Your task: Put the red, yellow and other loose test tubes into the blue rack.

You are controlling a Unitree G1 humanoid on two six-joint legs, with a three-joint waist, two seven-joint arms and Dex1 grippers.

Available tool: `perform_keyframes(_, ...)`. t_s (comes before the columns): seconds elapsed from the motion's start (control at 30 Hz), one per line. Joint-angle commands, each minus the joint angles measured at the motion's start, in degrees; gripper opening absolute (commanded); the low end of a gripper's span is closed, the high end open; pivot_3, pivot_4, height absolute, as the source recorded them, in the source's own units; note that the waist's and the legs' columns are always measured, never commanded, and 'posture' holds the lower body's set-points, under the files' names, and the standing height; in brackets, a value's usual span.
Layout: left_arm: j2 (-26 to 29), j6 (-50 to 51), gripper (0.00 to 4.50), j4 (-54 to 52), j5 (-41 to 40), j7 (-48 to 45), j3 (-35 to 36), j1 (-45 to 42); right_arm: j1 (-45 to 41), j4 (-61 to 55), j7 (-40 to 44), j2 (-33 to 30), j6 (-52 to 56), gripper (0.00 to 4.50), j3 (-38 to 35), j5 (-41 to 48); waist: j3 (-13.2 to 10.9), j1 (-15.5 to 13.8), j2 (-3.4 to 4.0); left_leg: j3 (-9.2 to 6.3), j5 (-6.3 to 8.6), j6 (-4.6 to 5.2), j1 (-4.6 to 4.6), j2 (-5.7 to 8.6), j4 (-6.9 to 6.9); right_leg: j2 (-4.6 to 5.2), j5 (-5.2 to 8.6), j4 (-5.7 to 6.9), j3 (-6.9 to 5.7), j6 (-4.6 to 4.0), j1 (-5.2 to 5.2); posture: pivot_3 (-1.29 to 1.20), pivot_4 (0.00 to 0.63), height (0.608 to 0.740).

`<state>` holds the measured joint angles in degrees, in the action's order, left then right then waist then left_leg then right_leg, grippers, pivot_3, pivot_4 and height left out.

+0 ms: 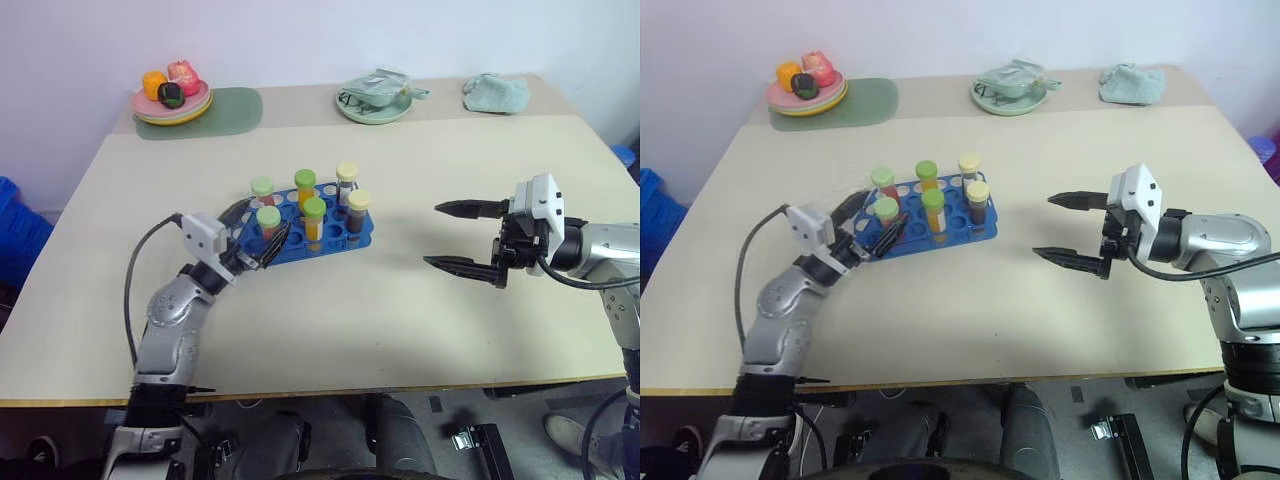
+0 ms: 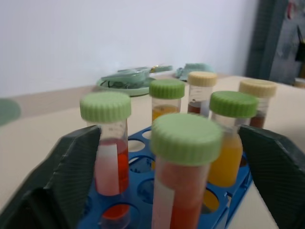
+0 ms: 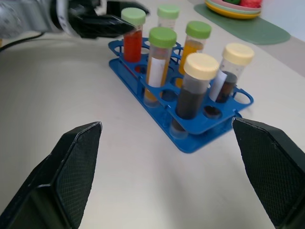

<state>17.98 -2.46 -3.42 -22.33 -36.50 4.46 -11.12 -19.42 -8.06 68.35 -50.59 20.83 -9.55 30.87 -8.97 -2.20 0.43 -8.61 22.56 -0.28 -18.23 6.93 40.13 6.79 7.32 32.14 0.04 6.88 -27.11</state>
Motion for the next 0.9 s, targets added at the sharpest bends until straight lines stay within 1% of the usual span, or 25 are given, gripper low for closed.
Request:
perform_keyframes(0.03, 4.18, 2.22, 4.44, -6.24, -3.78, -2.44, 4.04, 2.27, -1.43, 0.70, 0.69, 0.20, -1.69, 4.50, -0.30, -0.20, 0.00, 0.10, 0.00, 0.00, 0.00, 0.00, 0.00, -0.01, 0.00, -0.01, 0.00, 0.00, 0.00, 0.00, 0.00, 0.00, 0.150, 0.740)
perform_keyframes(0.1, 8.42, 4.18, 4.44, -8.55, -6.17, -4.82, 6.95, 4.12, -1.89, 1.44, 0.83, 0.55, -1.91, 4.50, -0.07, -0.32, 0.00, 0.13, 0.00, 0.01, 0.00, 0.00, 0.00, -0.03, -0.02, -0.02, 0.00, 0.01, 0.00, 0.00, -0.03, 0.00, 0.150, 0.740)
perform_keyframes(0.2, 13.02, 7.58, 4.44, -10.01, -10.15, -7.21, 10.50, 5.44, -1.96, 2.88, 1.54, 0.69, -2.70, 4.50, -0.14, -0.59, -0.01, -0.02, 0.01, 0.04, 0.00, 0.00, -0.01, -0.06, -0.03, -0.04, 0.00, 0.02, 0.00, -0.01, -0.05, 0.00, 0.150, 0.740)
perform_keyframes(0.23, 16.24, 9.81, 4.44, -9.72, -12.50, -10.13, 12.60, 5.91, -1.59, 3.29, 1.79, 0.71, -3.10, 4.50, -0.22, -0.74, -0.01, -0.10, 0.00, 0.04, 0.00, 0.00, -0.01, -0.06, -0.03, -0.03, 0.00, 0.01, 0.00, -0.01, -0.03, 0.00, 0.150, 0.740)
perform_keyframes(0.3, 20.02, 13.25, 4.44, -9.68, -15.26, -12.83, 14.34, 5.92, -1.09, 5.41, 3.17, 0.42, -4.60, 4.50, -0.76, -0.95, -0.02, -0.05, -0.01, 0.03, 0.01, 0.02, -0.01, -0.06, -0.03, -0.04, 0.01, 0.02, 0.00, -0.01, -0.03, 0.00, 0.150, 0.740)
perform_keyframes(0.33, 22.27, 14.50, 4.44, -8.94, -15.90, -14.54, 14.98, 5.65, -0.71, 5.85, 3.45, 0.26, -4.56, 4.50, -1.10, -0.70, -0.02, -0.07, -0.01, 0.04, 0.02, 0.03, -0.01, -0.05, -0.04, -0.04, 0.01, 0.01, 0.00, -0.01, -0.03, 0.00, 0.150, 0.740)
perform_keyframes(0.43, 26.81, 16.78, 4.44, -7.35, -16.96, -17.59, 16.65, 3.72, 0.40, 7.38, 4.97, -0.32, -5.10, 4.50, -2.19, -0.13, -0.02, -0.03, -0.01, 0.05, 0.03, 0.05, -0.01, -0.05, -0.05, -0.04, 0.01, 0.01, -0.01, -0.01, -0.03, 0.00, 0.150, 0.740)
perform_keyframes(0.5, 29.45, 17.96, 4.44, -6.32, -17.89, -21.13, 17.20, 3.05, 0.81, 8.96, 5.81, -0.25, -6.37, 4.50, -3.22, 0.06, -0.02, 0.12, -0.01, 0.05, 0.03, 0.05, -0.01, -0.06, -0.05, -0.05, 0.01, 0.01, -0.01, -0.01, -0.03, 0.00, 0.150, 0.740)
perform_keyframes(0.53, 31.15, 17.17, 4.44, -4.74, -17.93, -24.72, 18.00, 3.30, 1.38, 8.86, 5.76, -0.01, -7.01, 4.50, -3.66, 0.11, -0.03, 0.21, 0.00, 0.05, 0.03, 0.05, -0.01, -0.06, -0.05, -0.06, 0.01, 0.01, -0.01, -0.01, -0.03, 0.00, 0.150, 0.740)
perform_keyframes(0.57, 32.07, 16.68, 4.44, -4.13, -17.87, -26.78, 18.25, 3.44, 1.70, 9.46, 6.18, 0.02, -7.84, 4.50, -4.08, 0.09, -0.03, 0.28, 0.01, 0.07, 0.03, 0.05, -0.01, -0.06, -0.07, -0.05, 0.01, 0.02, 0.00, -0.01, -0.05, 0.00, 0.150, 0.740)
perform_keyframes(0.63, 33.51, 17.19, 4.44, -4.19, -16.83, -27.94, 17.34, 3.41, 2.03, 11.20, 7.69, -0.86, -8.51, 4.50, -4.60, -0.02, -0.04, 0.54, 0.03, 0.12, 0.03, 0.05, 0.00, -0.09, -0.13, -0.07, 0.01, 0.02, -0.01, -0.01, -0.10, 0.00, 0.150, 0.740)
perform_keyframes(0.7, 35.03, 16.56, 4.44, -2.14, -16.38, -31.50, 16.74, 2.36, 1.97, 9.77, 7.02, -0.90, -7.46, 4.50, -4.74, 0.42, -0.04, 0.81, 0.03, 0.14, 0.04, 0.05, -0.01, -0.09, -0.13, -0.07, 0.01, 0.01, -0.01, -0.01, -0.10, 0.00, 0.150, 0.740)
perform_keyframes(0.8, 34.81, 15.86, 4.44, -0.50, -14.95, -32.20, 15.09, -0.99, 1.24, 10.01, 7.57, -1.39, -6.86, 4.50, -5.10, 0.96, -0.04, 1.02, 0.03, 0.14, 0.04, 0.05, 0.00, -0.11, -0.13, -0.07, 0.01, 0.01, -0.01, -0.02, -0.10, 0.00, 0.150, 0.740)
perform_keyframes(0.9, 33.99, 14.30, 4.44, 3.42, -12.86, -33.27, 13.50, -4.39, 1.37, 7.03, 6.11, -1.18, -5.68, 4.50, -5.21, 1.45, -0.04, 1.45, 0.03, 0.14, 0.04, 0.06, -0.01, -0.11, -0.12, -0.06, 0.01, 0.02, -0.01, -0.01, -0.10, 0.00, 0.150, 0.740)
